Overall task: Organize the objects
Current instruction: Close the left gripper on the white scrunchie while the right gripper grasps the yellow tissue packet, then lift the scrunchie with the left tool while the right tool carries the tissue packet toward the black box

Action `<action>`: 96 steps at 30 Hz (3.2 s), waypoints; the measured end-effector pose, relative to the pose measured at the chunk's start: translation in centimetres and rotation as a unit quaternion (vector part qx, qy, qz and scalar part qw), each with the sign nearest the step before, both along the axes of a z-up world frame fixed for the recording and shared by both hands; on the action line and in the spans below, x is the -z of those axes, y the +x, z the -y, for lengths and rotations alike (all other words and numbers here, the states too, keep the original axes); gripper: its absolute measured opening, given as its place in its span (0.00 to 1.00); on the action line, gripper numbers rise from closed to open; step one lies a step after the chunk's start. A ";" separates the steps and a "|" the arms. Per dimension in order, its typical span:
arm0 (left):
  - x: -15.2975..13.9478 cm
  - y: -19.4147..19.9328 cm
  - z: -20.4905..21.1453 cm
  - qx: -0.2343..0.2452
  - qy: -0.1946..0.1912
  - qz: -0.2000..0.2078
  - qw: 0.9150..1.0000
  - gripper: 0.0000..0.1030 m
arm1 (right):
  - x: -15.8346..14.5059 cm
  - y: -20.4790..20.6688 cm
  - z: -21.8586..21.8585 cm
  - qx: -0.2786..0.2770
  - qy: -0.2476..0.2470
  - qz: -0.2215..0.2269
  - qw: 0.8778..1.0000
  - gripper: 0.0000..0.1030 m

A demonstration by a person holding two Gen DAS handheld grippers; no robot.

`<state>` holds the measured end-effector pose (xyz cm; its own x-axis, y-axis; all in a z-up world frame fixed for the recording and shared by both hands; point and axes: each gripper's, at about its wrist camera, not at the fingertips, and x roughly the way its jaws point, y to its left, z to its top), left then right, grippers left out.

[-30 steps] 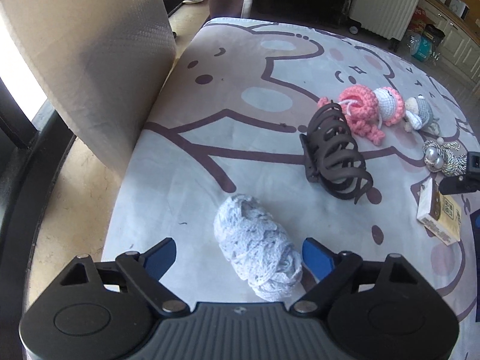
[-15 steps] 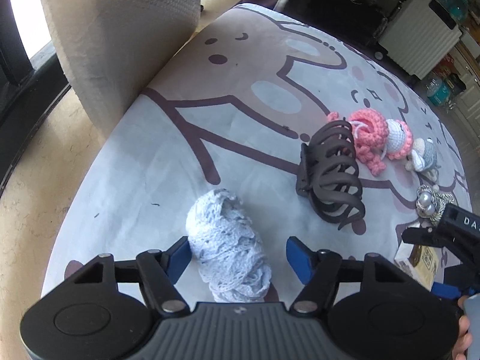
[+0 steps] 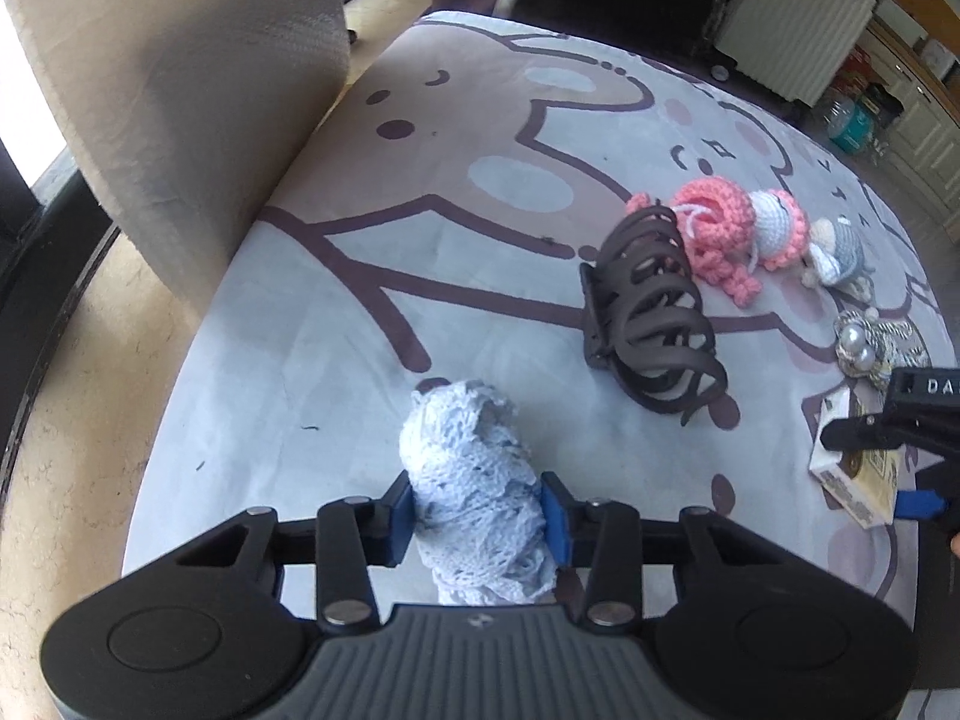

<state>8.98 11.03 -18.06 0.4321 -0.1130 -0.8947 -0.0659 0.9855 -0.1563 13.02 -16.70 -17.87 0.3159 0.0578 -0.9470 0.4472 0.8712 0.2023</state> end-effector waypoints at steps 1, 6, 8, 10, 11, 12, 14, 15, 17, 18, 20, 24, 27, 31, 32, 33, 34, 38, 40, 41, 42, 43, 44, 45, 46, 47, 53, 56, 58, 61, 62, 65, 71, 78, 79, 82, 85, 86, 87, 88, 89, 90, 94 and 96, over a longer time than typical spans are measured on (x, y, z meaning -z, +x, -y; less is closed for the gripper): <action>0.0 -0.1 0.2 0.015 -0.003 -0.003 1.000 0.42 | 0.0 -0.1 0.1 -0.004 0.002 0.002 1.000 0.71; -0.4 -1.3 1.9 0.105 -0.001 -0.003 0.994 0.42 | -0.4 -0.5 -0.2 -0.059 -0.011 0.008 0.998 0.70; -0.5 -1.8 2.9 0.148 -0.002 -0.004 0.989 0.42 | -0.5 -0.8 -0.4 -0.087 -0.018 0.009 0.996 0.70; -0.7 -2.4 4.1 0.188 -0.006 -0.007 0.982 0.42 | -0.7 -1.2 -0.7 -0.117 -0.021 0.010 0.993 0.70; -0.7 -2.7 4.7 0.209 -0.009 -0.008 0.978 0.42 | -0.9 -1.4 -0.8 -0.129 -0.023 0.012 0.991 0.70; -0.8 -3.0 5.4 0.229 -0.012 -0.010 0.973 0.42 | -1.0 -1.6 -1.0 -0.143 -0.024 0.015 0.989 0.70; -0.7 -4.3 7.1 0.283 -0.010 -0.011 0.959 0.42 | -1.2 -1.9 -1.5 -0.166 -0.019 0.020 0.986 0.70; -0.5 -4.9 7.9 0.308 -0.007 -0.011 0.951 0.42 | -1.3 -2.0 -1.8 -0.178 -0.015 0.023 0.984 0.70; -0.1 -6.2 9.2 0.351 0.007 -0.017 0.936 0.45 | -1.5 -2.2 -2.8 -0.206 -0.009 0.025 0.978 0.70; 0.2 -6.7 9.7 0.364 0.019 -0.020 0.931 0.48 | -1.6 -2.3 -3.3 -0.221 -0.009 0.025 0.975 0.69; 0.7 -7.7 10.2 0.381 0.051 -0.024 0.923 0.60 | -1.4 -2.6 -4.4 -0.253 -0.012 0.023 0.967 0.69; 1.1 -8.6 9.0 0.370 0.073 -0.035 0.926 0.65 | -1.0 -3.8 -6.7 -0.324 -0.022 0.012 0.946 0.70; 1.3 -8.7 7.2 0.333 0.073 -0.047 0.939 0.67 | -0.9 -4.3 -7.8 -0.360 -0.023 0.006 0.933 0.70; 1.5 -8.5 5.3 0.296 0.096 -0.055 0.949 0.69 | -1.2 -4.9 -8.5 -0.388 -0.025 0.003 0.921 0.70; 1.6 -8.3 5.0 0.288 0.104 -0.057 0.950 0.69 | -1.2 -5.1 -8.6 -0.392 -0.024 0.001 0.920 0.70; 1.6 -8.0 4.9 0.281 0.111 -0.058 0.952 0.69 | -1.2 -5.2 -8.6 -0.396 -0.022 -0.001 0.918 0.69; 1.5 -7.7 4.8 0.272 0.120 -0.057 0.953 0.69 | -1.2 -5.3 -8.8 -0.401 -0.020 -0.003 0.916 0.70; 1.1 -6.3 3.7 0.220 0.121 -0.071 0.965 0.72 | -1.3 -5.8 -9.1 -0.420 -0.018 -0.010 0.908 0.69; 1.2 -6.2 3.0 0.194 0.108 -0.091 0.971 0.82 | -1.2 -5.9 -9.1 -0.419 -0.010 -0.017 0.908 0.69; 1.1 -6.2 2.8 0.181 0.105 -0.100 0.973 0.88 | -1.1 -6.0 -8.9 -0.416 -0.007 -0.021 0.909 0.69; 1.0 -6.4 2.7 0.173 0.100 -0.105 0.974 0.89 | -1.1 -6.0 -8.8 -0.413 -0.004 -0.023 0.910 0.70; 0.7 -6.7 2.6 0.172 0.090 -0.107 0.975 0.89 | -1.1 -6.0 -8.6 -0.408 -0.001 -0.025 0.912 0.69; 0.4 -6.8 2.8 0.173 0.076 -0.105 0.976 0.90 | -1.2 -6.0 -8.4 -0.404 0.001 -0.025 0.914 0.69; 0.1 -6.9 3.1 0.175 0.065 -0.103 0.977 0.92 | -1.2 -5.9 -8.2 -0.399 0.000 -0.024 0.917 0.69; -0.3 -6.9 3.3 0.177 0.052 -0.100 0.978 0.94 | -1.3 -5.9 -8.0 -0.395 -0.001 -0.023 0.919 0.70; -0.7 -7.0 3.8 0.177 0.037 -0.096 0.979 0.97 | -1.4 -5.8 -7.8 -0.391 -0.001 -0.022 0.920 0.70; -1.2 -5.9 5.3 0.121 -0.022 -0.127 0.984 0.98 | -1.6 -6.0 -7.4 -0.387 0.012 -0.021 0.922 0.69; -0.6 -5.1 5.3 0.070 -0.030 -0.149 0.986 0.98 | -1.9 -6.0 -7.0 -0.378 0.009 -0.017 0.925 0.69; -0.4 -4.7 5.2 0.042 -0.031 -0.156 0.986 0.98 | -2.2 -5.8 -6.2 -0.364 0.006 -0.012 0.931 0.69; -0.3 -4.0 5.3 0.011 -0.013 -0.156 0.988 0.98 | -2.6 -5.8 -4.9 -0.345 -0.003 -0.006 0.939 0.69; -0.3 -3.8 5.3 0.002 -0.012 -0.155 0.988 0.98 | -2.6 -5.8 -4.5 -0.339 -0.004 -0.005 0.941 0.69; 0.1 -3.7 5.9 -0.009 -0.017 -0.160 0.987 0.98 | -2.7 -5.9 -3.2 -0.321 -0.006 -0.005 0.947 0.69; 0.2 -3.9 6.5 -0.024 0.000 -0.151 0.988 0.86 | -2.8 -6.2 -1.7 -0.306 -0.008 -0.003 0.952 0.69; -0.4 -4.2 6.8 -0.015 0.005 -0.142 0.990 0.75 | -2.9 -6.4 -0.6 -0.295 -0.005 0.000 0.956 0.69; -0.9 -4.2 6.9 -0.011 0.006 -0.138 0.990 0.75 | -3.1 -6.4 -0.5 -0.296 -0.005 0.002 0.955 0.69; -3.0 -3.5 7.8 0.000 0.006 -0.118 0.993 0.75 | -4.0 -6.5 -0.1 -0.295 -0.006 0.015 0.955 0.69; -6.5 -2.6 9.1 0.011 0.001 -0.085 0.996 0.75 | -5.6 -6.3 0.8 -0.284 -0.010 0.036 0.958 0.69; -7.6 -2.3 9.6 0.015 -0.001 -0.073 0.997 0.75 | -6.3 -6.2 1.3 -0.280 -0.012 0.046 0.959 0.69; -8.8 -2.0 10.2 0.019 -0.001 -0.061 0.998 0.75 | -7.1 -6.2 1.8 -0.275 -0.012 0.054 0.960 0.69; -10.1 -1.8 10.8 0.024 0.000 -0.046 0.999 0.75 | -7.8 -6.1 2.4 -0.269 -0.012 0.064 0.961 0.69; -11.2 -1.1 12.1 0.030 0.002 -0.029 0.999 0.75 | -8.8 -6.0 3.0 -0.262 -0.012 0.075 0.962 0.69; -12.2 -1.0 12.8 0.036 0.001 -0.018 0.999 0.75 | -9.7 -6.0 3.7 -0.255 -0.012 0.085 0.963 0.69; -15.7 -0.5 16.1 0.064 -0.004 0.015 0.998 0.75 | -13.2 -6.4 6.8 -0.230 -0.017 0.120 0.966 0.69; -16.8 -0.5 17.9 0.082 0.000 0.025 0.996 0.75 | -14.5 -6.7 8.4 -0.217 -0.022 0.131 0.967 0.69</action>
